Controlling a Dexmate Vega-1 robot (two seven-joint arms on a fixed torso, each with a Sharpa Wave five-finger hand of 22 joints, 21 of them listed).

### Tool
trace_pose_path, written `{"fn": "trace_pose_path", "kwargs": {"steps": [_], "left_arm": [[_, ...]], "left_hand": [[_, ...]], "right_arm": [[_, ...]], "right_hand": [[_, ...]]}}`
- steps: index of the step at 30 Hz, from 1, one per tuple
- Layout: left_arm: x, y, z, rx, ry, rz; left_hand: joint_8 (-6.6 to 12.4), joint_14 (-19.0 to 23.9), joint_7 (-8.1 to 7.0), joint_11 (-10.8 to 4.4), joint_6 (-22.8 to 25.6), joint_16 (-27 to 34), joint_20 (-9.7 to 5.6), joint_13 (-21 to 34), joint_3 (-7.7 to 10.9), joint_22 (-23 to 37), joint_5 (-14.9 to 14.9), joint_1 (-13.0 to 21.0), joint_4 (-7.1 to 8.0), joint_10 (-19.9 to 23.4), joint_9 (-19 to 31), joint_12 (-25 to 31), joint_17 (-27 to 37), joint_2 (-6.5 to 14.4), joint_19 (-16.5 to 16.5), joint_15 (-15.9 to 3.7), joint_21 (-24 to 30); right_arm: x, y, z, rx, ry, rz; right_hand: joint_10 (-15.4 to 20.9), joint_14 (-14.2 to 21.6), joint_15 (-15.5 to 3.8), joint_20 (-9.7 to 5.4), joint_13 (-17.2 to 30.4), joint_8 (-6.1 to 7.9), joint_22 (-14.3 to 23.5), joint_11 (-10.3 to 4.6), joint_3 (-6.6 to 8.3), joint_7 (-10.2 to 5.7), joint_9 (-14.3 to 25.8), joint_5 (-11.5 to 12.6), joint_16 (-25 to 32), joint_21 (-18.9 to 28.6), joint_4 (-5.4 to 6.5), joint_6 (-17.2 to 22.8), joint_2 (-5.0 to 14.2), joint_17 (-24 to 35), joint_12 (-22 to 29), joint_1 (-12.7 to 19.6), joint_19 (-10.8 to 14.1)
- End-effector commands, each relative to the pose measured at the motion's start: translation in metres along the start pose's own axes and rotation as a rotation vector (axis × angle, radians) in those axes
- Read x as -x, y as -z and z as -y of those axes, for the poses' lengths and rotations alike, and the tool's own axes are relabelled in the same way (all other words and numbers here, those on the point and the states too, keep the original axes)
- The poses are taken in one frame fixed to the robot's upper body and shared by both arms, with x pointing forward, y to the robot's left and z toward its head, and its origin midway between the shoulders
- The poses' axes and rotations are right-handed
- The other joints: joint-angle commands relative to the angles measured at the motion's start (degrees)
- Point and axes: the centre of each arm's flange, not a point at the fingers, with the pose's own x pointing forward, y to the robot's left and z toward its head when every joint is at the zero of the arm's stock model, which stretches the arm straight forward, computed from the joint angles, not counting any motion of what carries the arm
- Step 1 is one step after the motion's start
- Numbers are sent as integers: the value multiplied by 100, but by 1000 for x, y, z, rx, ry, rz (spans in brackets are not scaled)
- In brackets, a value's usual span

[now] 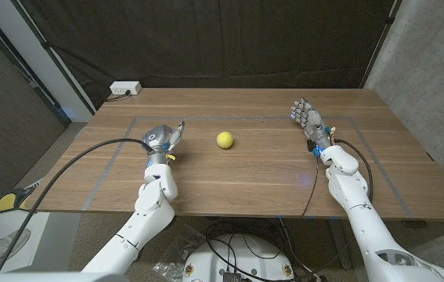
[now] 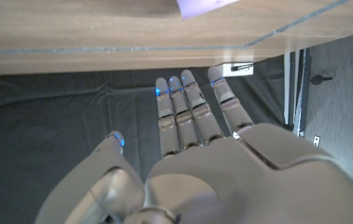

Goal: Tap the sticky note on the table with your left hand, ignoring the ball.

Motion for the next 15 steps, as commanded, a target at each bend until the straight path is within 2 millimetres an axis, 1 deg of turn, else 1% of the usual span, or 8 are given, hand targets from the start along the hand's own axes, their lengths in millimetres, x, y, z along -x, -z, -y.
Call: {"fn": "trace_pose_path", "kwargs": {"steps": [1,3,5,6,9,11,13,15], "left_arm": [[9,8,-21,168,-121,100],[8,11,-24,192,-130,112],[5,15,-28,229,-132,136],[3,17,-29,247,-126,149],[-2,21,-30,289,-117,173],[-5,23,-28,318,-103,187],[-6,25,-26,339,-88,201],[-6,25,-24,347,-79,208]], "left_hand": [[10,-518,-213,-62,-755,-31,14,27,102,36,-73,124,-21,-646,18,-25,27,51,-208,8,-111],[8,-677,-250,-74,-945,-34,-5,26,117,39,-83,139,-24,-794,17,-14,28,57,-283,-3,-147],[-5,-871,-363,-80,-1211,-35,-28,24,137,42,-93,158,-28,-1000,15,-14,30,67,-324,2,-170],[-15,-915,-380,-81,-1318,-30,-26,23,141,43,-96,163,-30,-1074,13,-17,31,67,-336,3,-177],[-21,-1103,-469,-48,-1637,-27,-52,18,157,46,-101,179,-33,-1299,8,-15,29,71,-419,8,-216],[-19,-1222,-540,-73,-1827,-25,-53,13,166,48,-103,187,-33,-1429,3,-10,26,75,-491,26,-247],[-15,-1365,-568,-86,-1984,-38,-74,8,172,50,-104,192,-33,-1544,-1,-5,22,76,-561,-11,-276],[-7,-1400,-582,-70,-2016,-38,-83,7,174,50,-105,192,-31,-1585,-3,-5,21,78,-598,-21,-291]], "right_arm": [[13,-3,-13,5,17,0],[16,-7,-16,16,23,2],[19,-13,-20,38,28,6],[21,-15,-22,45,32,6],[26,-19,-29,65,42,3],[31,-20,-35,76,44,3],[36,-21,-42,83,44,6],[40,-21,-49,79,45,8]], "right_hand": [[64,29,-2,6,18,10,13,-5,43,-21,29,29,-16,-3,8,7,31,3,-11,-20,50],[64,32,-1,5,17,10,13,-7,44,-24,29,29,-16,-5,6,8,28,3,-12,-21,50],[78,30,-3,5,17,16,13,-1,44,-35,29,28,-17,-6,4,23,24,3,-7,-23,52],[92,30,-1,6,17,17,13,-4,43,-35,29,27,-17,-7,4,26,21,4,-1,-26,53],[98,33,1,6,17,20,14,-2,41,-34,29,26,-15,-9,4,35,16,4,0,-31,54],[98,30,-7,9,17,24,14,-1,39,-34,28,25,-16,-10,5,47,12,5,0,-37,57],[104,28,3,8,17,25,14,-1,38,-34,28,25,-17,-12,5,51,9,6,1,-40,57],[105,29,1,8,17,26,14,-6,38,-35,28,25,-16,-13,5,56,8,6,2,-43,57]]}}
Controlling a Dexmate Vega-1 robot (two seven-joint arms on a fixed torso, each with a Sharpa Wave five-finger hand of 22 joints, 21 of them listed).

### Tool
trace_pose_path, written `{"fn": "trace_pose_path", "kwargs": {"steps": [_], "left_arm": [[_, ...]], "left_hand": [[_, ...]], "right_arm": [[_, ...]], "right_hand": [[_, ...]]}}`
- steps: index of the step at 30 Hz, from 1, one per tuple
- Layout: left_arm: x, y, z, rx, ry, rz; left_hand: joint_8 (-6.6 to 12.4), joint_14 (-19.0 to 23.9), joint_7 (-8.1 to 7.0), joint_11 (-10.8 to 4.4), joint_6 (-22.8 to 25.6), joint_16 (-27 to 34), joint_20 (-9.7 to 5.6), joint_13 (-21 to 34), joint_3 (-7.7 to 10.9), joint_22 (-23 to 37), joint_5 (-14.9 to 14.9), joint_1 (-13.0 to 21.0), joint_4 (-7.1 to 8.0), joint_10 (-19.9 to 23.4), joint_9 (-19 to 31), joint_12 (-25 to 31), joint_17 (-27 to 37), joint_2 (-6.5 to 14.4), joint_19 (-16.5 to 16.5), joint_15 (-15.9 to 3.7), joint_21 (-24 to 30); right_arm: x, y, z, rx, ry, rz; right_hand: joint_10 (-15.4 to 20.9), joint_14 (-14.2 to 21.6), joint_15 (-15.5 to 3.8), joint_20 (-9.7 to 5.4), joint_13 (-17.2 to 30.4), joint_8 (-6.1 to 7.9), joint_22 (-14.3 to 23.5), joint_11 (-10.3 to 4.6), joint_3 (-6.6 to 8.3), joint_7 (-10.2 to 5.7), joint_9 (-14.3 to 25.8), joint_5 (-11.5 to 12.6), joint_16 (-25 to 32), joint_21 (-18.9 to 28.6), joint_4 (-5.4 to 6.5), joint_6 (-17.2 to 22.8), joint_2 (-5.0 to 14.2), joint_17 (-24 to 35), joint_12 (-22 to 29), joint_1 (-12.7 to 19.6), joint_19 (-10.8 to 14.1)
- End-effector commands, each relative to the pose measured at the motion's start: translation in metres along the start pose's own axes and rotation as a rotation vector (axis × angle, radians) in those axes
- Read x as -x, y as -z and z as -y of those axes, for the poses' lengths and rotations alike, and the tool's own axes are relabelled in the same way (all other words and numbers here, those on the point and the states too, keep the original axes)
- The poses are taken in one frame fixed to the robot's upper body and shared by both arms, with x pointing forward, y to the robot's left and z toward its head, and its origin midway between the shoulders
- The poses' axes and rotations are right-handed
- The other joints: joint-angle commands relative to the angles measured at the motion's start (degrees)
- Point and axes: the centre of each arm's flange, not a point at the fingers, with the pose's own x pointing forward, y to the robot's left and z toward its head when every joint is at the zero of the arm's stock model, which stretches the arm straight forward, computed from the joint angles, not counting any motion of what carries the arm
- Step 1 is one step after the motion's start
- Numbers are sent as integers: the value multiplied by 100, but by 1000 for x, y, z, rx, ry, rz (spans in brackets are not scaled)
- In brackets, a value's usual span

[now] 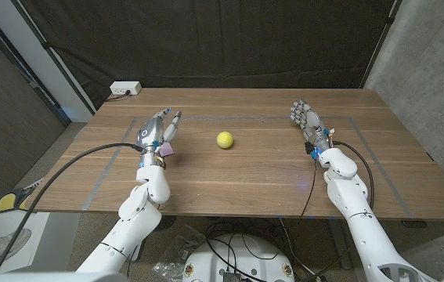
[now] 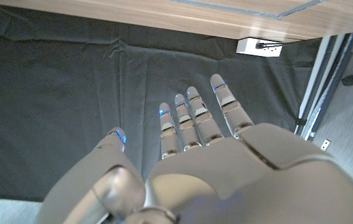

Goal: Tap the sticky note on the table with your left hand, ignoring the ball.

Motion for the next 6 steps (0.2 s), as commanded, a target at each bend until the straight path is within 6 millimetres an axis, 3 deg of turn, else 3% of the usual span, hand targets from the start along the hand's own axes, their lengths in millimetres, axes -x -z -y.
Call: {"fn": "trace_pose_path", "kwargs": {"steps": [1,6], "left_arm": [[-5,13,-4,155,15,75],[-8,22,-1,182,40,67]], "left_hand": [[-7,-108,-41,11,-131,-5,-16,6,39,31,-1,17,-8,-106,-4,-5,21,38,-82,-59,-41],[9,-133,-3,14,-157,5,-23,5,40,33,-1,14,-3,-141,-4,3,19,41,-128,-44,-58]], "right_arm": [[24,-11,-30,40,17,7],[27,-10,-37,42,25,9]], "right_hand": [[46,30,-1,-12,17,26,14,-6,38,-18,28,24,-16,-13,5,36,7,6,2,-44,34],[41,31,-10,-13,17,24,14,-12,38,-27,28,24,-16,-14,4,34,4,6,-1,-48,39]]}}
